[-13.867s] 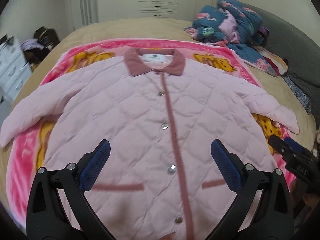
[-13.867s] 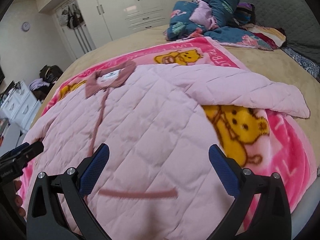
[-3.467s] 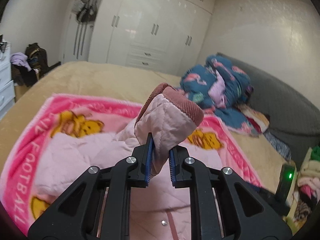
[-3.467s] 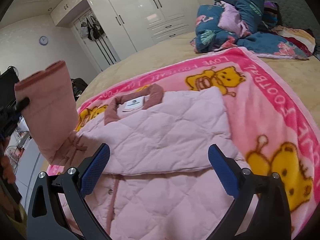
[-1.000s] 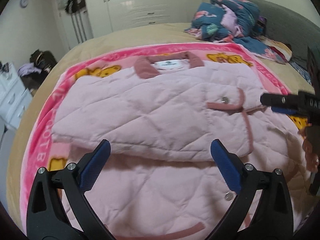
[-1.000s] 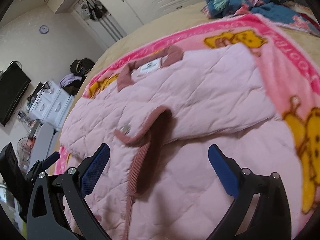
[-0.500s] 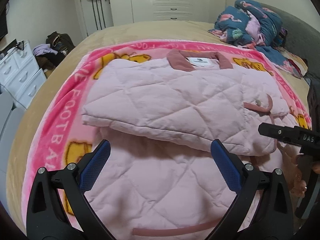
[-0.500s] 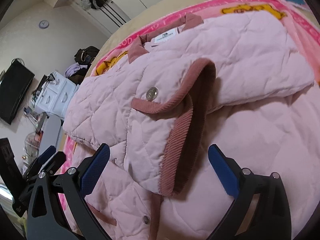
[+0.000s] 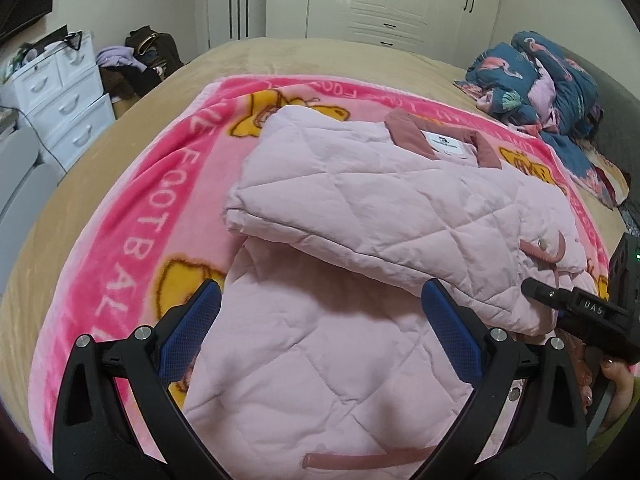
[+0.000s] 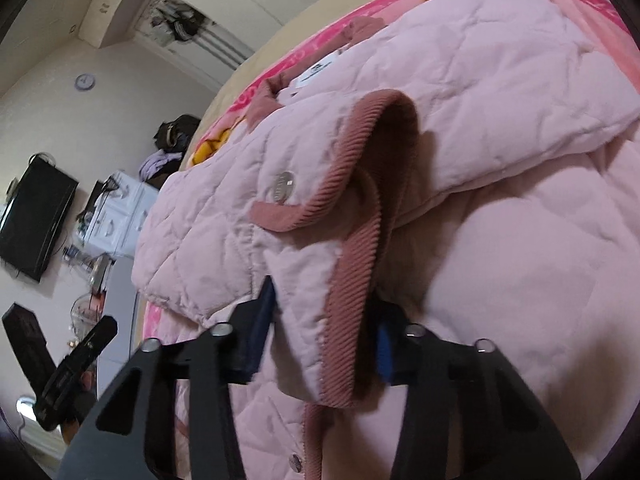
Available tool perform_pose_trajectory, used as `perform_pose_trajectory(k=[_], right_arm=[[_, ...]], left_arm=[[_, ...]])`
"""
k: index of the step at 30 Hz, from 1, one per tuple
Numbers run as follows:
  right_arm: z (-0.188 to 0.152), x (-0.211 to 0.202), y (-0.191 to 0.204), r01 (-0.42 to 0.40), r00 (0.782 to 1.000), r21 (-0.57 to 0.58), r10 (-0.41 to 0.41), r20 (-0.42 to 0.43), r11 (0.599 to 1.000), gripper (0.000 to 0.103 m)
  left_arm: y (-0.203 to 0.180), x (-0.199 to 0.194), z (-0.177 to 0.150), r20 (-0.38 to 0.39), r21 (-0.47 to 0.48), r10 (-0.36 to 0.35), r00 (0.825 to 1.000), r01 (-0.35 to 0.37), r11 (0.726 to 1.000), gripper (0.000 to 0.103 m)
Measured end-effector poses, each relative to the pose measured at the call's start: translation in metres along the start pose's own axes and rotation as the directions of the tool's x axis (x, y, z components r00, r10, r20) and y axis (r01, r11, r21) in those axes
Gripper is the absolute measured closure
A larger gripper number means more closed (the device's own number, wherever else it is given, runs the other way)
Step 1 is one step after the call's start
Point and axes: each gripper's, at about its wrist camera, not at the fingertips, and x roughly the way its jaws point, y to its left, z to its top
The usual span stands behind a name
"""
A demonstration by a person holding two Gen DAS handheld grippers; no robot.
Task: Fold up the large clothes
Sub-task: 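Grasp the folded jacket side edge with the right tool and lift it, then fold the held side edge over toward the collar with the right tool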
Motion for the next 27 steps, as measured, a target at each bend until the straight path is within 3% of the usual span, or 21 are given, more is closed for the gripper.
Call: perform_pose_trajectory(k=[3,10,21,27], right_arm=[[0.0,-0.001,0.01,-0.002,1.0,-0.063,0.002,-0.002,0.998,0.083],[0.005,-0.015,0.044,0.001,1.0,-0.236,0.005,0.023,0.972,0.087],[0.073,-0.059,0.103,0.013,0.988,-0.437,0.056,0.144,0.899,0.089],[0.112,-0.088,0.121,0.057,0.966,-0.517,0.084,0.245,0.854,0.089]], left_arm=[[0.006,0.0,0.001,-0.002,-0.01,0.015,1.0,-0.015,1.0,0.009],[0.02,-0.004,0.009,-0.003,-0.039,-0.002,1.0,0.002,0.999,0.009],[0.045,-0.018,0.039,0.028,-0.1,0.005,1.0,-0.002,0.995,0.009],[0.051,-0.018,0.06,0.047,-0.125,-0.006,0.999,0.012,0.992,0.009]])
